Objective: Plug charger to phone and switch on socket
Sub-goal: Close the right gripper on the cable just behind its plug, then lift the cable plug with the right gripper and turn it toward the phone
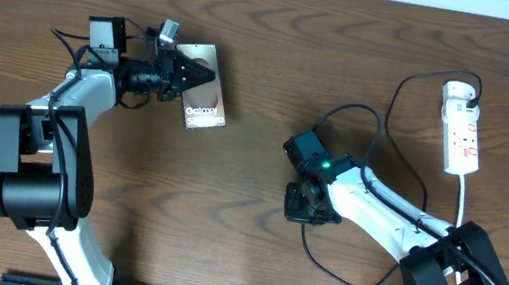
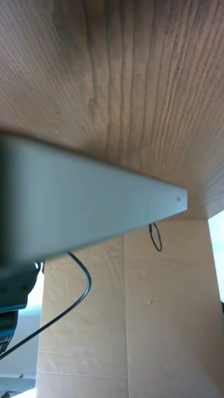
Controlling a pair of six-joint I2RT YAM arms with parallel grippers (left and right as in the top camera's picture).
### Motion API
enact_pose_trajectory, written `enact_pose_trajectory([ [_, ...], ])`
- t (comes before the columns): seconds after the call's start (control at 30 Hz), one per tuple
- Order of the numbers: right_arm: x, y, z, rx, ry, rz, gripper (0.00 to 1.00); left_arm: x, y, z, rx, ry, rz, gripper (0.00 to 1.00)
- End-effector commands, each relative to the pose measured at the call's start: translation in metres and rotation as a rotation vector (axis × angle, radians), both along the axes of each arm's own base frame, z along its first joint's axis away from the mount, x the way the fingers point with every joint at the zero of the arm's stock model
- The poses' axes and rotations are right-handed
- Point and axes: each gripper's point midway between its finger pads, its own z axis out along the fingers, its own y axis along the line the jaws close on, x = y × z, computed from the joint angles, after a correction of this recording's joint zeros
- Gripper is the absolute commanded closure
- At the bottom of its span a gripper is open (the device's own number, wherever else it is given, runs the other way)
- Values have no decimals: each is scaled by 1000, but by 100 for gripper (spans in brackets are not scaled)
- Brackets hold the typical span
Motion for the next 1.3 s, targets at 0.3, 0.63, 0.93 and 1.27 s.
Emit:
enact_pose_trajectory([
  [0.3,-1,-3,0,-14,-13,7,99,1,-1,10,-17,-33,-19,93],
  [0.63,7,23,23,101,-21,100,99,1,-1,10,-17,-33,-19,93],
  [0.93,-5,102,107,618,-42,497,99,2,1,10,-20,-35,-17,93],
  [1.27,-28,121,197,1276,-39,698,99,-2,14,31,-103,-119,-57,93],
])
